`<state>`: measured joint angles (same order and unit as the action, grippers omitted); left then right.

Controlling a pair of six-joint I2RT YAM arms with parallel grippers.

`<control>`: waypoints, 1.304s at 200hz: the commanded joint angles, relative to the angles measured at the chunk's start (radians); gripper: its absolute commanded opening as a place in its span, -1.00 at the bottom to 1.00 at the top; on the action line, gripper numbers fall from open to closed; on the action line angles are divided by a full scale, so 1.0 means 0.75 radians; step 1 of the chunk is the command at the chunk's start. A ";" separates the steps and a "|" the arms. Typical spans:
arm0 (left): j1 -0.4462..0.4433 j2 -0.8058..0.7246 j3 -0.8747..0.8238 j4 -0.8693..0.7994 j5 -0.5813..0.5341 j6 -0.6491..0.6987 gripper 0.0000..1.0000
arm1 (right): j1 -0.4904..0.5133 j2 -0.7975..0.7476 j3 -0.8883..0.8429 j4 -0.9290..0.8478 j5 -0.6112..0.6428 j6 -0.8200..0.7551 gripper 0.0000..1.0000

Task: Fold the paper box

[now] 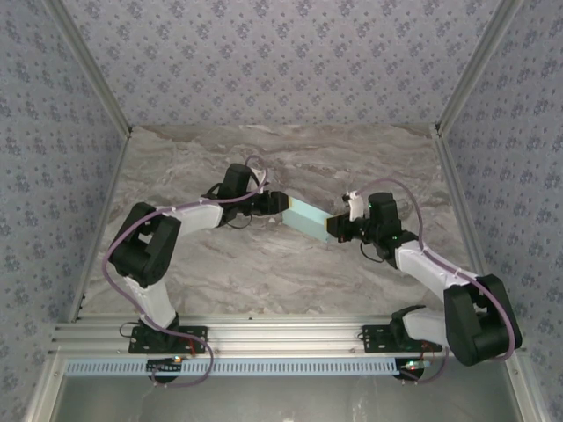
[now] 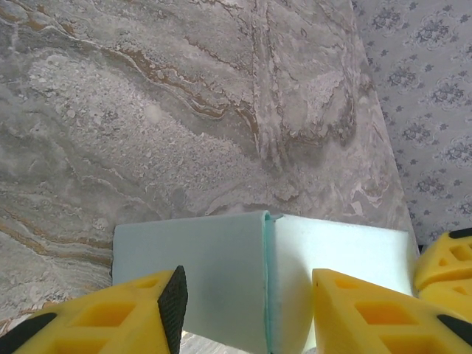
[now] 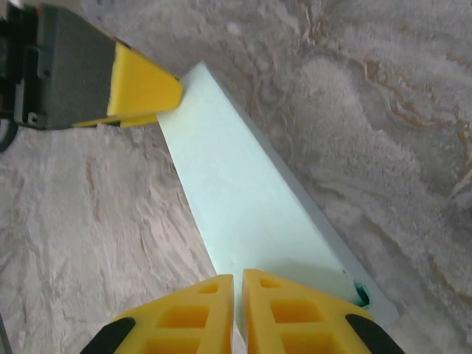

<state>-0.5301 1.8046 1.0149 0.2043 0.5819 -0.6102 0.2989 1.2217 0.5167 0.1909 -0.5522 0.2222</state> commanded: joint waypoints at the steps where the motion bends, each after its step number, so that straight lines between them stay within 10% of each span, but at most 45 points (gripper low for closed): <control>1: 0.006 0.099 -0.042 -0.264 -0.113 0.040 -0.04 | -0.022 0.041 -0.061 -0.048 0.031 0.041 -0.77; 74: 0.005 0.096 -0.036 -0.276 -0.106 0.045 -0.01 | 0.109 -0.053 0.237 -0.317 0.091 -0.124 -0.65; 188: 0.025 0.041 0.027 -0.363 -0.046 0.063 0.07 | 0.070 0.085 0.055 -0.174 0.186 -0.094 -0.72; 230: 0.025 0.055 -0.031 -0.335 -0.065 0.072 0.07 | 0.110 -0.119 0.143 -0.207 0.287 -0.253 0.18; 261: 0.023 0.063 -0.046 -0.346 -0.076 0.097 0.06 | 0.138 -0.082 0.307 -0.442 0.343 -0.665 0.46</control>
<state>-0.5171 1.8084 1.0435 0.1234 0.5991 -0.5892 0.3801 1.1404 0.6376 0.0132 -0.3595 -0.0120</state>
